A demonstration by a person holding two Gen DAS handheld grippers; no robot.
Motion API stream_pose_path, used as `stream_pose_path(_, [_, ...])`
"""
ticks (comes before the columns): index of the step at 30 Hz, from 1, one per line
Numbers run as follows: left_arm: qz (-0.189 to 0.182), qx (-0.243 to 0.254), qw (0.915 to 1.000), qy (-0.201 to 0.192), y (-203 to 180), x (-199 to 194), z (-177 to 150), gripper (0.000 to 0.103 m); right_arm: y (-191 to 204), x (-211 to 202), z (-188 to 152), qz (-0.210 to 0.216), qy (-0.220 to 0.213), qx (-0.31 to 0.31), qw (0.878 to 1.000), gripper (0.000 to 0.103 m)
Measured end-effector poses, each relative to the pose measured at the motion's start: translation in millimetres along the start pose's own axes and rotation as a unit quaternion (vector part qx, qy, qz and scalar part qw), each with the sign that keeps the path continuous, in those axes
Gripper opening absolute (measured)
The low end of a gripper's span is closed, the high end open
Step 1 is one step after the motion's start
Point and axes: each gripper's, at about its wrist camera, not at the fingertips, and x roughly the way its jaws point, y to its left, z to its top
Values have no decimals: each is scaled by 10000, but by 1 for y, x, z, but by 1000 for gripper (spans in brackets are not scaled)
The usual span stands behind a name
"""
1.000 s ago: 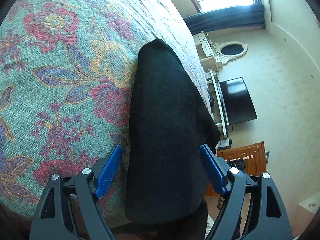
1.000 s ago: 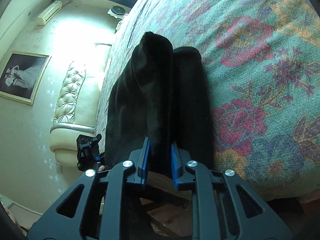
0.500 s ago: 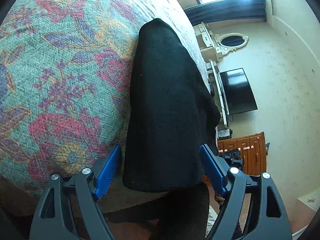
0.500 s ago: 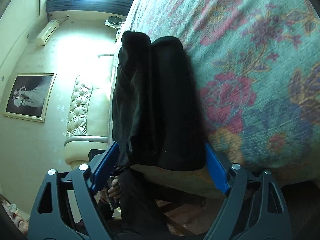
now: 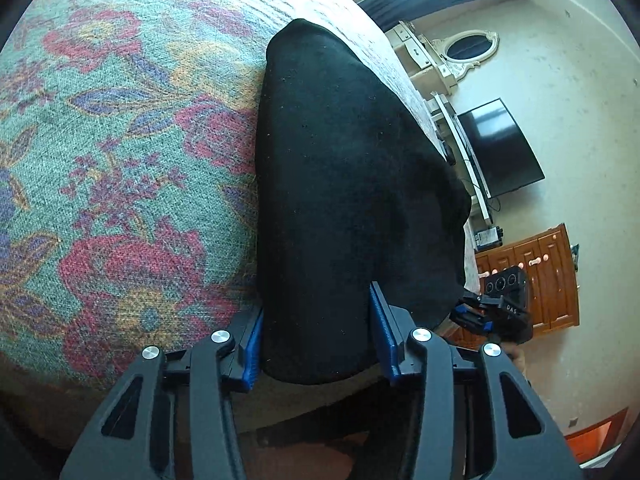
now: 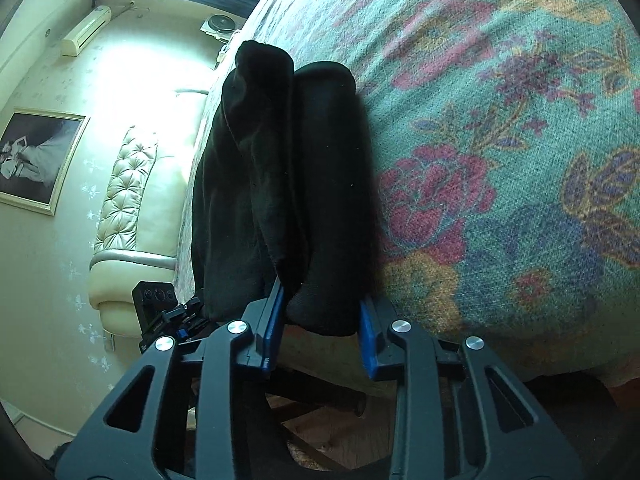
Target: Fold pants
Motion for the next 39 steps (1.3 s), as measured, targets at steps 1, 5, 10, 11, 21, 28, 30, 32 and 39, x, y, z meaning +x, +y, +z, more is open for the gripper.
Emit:
stream_pose_path(1, [-20,28,10000,-23,1,0,0,47,-4,-1,0,129,11,53,9999,37])
stream_pose_path(5, [-360,-261,9990,-81,3,-7,0,65,-1,-16,7,179,5,20,9998,69])
stream_pose_path(10, [-622,-214,9962,-563,5,-38,18,85,16,-32,37,41,-463,-261,9986,90])
stream_pose_path(11, [-601,-216,9958,-663,8,-40,26,85,15,-27,46,87,-468,-210,9986,91])
stream_pose_path(21, [-742,-549,9933,-694,30,15,113,86,29,53,124,267,-111,-145,9995,94])
stream_pose_path(28, [-702,-672,9935,-594,24,50,155,85,37,66,139,130,-83,-233,9996,92])
stream_pose_path(30, [-761,-637,9930,-647,24,51,158,85,39,70,138,-98,-64,-258,9996,71])
stream_pose_path(32, [-441,-469,9960,-617,21,55,158,68,36,71,136,-68,-59,-196,9998,53])
stream_pose_path(39, [247,36,9982,-545,16,61,148,38,37,65,127,33,-272,-249,9993,38])
